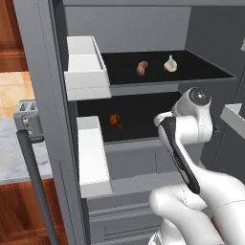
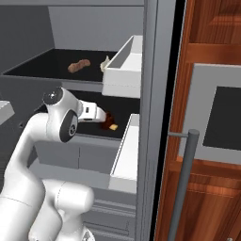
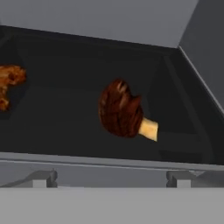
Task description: Gather the potato and garlic from the fridge and place them on a tray on the dining counter. Then gather the steak and chicken drumstick from the fridge and place them on the other tray.
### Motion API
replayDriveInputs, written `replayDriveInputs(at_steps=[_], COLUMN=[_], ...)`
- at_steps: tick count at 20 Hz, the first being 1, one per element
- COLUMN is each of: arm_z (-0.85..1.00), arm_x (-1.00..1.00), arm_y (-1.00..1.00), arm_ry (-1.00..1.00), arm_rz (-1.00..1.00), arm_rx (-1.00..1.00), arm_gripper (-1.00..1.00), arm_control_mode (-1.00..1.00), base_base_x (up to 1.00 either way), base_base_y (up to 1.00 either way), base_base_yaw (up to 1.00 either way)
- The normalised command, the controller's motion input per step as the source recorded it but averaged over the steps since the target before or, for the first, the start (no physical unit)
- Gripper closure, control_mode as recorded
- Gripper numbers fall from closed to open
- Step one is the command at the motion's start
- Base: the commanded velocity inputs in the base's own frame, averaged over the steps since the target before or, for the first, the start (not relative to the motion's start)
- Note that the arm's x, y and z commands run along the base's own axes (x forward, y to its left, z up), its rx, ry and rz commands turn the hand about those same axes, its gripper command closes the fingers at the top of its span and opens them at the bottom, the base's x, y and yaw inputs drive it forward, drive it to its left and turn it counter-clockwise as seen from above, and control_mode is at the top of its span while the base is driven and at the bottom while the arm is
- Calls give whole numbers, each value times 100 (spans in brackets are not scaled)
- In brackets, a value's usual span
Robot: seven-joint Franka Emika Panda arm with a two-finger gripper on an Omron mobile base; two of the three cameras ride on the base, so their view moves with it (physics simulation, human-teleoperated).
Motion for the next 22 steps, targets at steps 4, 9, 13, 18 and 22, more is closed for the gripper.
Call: replayDriveInputs(at_steps=[4,9,13,18,22], arm_z=[-14,-7,-7,-35,-29], arm_x=[47,42,27,49,52], arm_y=[-3,-3,-10,0,-1], arm_ry=[-9,-6,7,3,5], arm_rz=[10,-5,-12,0,0], arm_rx=[0,0,1,0,0], arm_gripper=[-100,-100,-100,-100,-100], arm_control_mode=[-100,-100,-100,-100,-100], base_base_x=[0,0,0,0,0], base_base_y=[0,0,0,0,0], base_base_yaw=[0,0,0,0,0])
